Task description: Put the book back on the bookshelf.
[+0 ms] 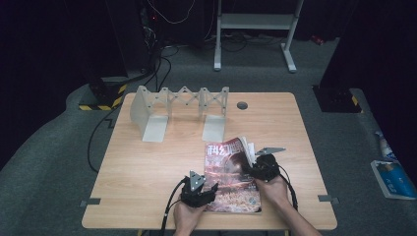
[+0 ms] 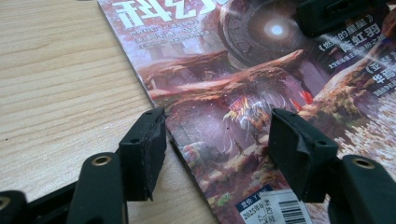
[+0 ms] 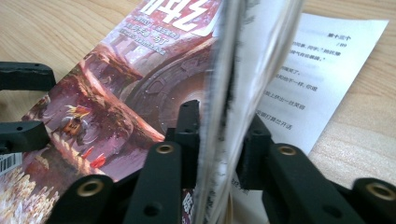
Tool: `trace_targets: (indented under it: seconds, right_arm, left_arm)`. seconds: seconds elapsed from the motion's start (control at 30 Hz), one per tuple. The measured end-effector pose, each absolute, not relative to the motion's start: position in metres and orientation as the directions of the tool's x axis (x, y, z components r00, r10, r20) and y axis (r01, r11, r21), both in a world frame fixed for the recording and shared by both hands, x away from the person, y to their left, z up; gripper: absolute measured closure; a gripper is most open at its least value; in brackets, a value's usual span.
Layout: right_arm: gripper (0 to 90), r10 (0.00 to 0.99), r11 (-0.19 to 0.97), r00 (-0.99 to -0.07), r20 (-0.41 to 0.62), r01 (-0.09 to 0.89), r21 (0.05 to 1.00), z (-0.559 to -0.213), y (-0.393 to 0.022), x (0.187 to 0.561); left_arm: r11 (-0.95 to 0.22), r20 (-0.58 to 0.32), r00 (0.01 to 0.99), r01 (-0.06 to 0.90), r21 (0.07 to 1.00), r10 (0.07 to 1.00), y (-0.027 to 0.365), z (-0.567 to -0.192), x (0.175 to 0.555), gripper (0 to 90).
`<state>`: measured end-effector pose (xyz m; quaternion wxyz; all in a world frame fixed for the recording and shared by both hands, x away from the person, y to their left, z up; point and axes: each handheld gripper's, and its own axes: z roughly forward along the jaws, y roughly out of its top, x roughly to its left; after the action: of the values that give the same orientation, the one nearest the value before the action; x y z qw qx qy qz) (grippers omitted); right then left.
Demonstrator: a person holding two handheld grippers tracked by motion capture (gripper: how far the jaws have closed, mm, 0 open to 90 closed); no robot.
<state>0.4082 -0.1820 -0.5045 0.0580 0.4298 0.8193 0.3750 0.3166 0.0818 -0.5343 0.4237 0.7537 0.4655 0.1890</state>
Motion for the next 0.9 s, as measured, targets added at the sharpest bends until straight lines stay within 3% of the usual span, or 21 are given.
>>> trace_targets:
  seconds: [0.33, 0.9]
  right_arm:
    - [83.2, 0.73, 0.349, -0.646, 0.222, 0.633, 0.691, -0.502, -0.185, 0.402]
    - [85.4, 0.701, 0.333, -0.681, 0.213, 0.576, 0.746, -0.491, -0.189, 0.393]
  left_arm:
    - [-0.215, -0.114, 0.505, 0.546, 0.81, 0.855, 0.083, -0.534, 0.319, 30.7]
    - [-0.18, -0.215, 0.529, 0.598, 0.781, 0.821, 0.089, -0.53, 0.337, 23.3]
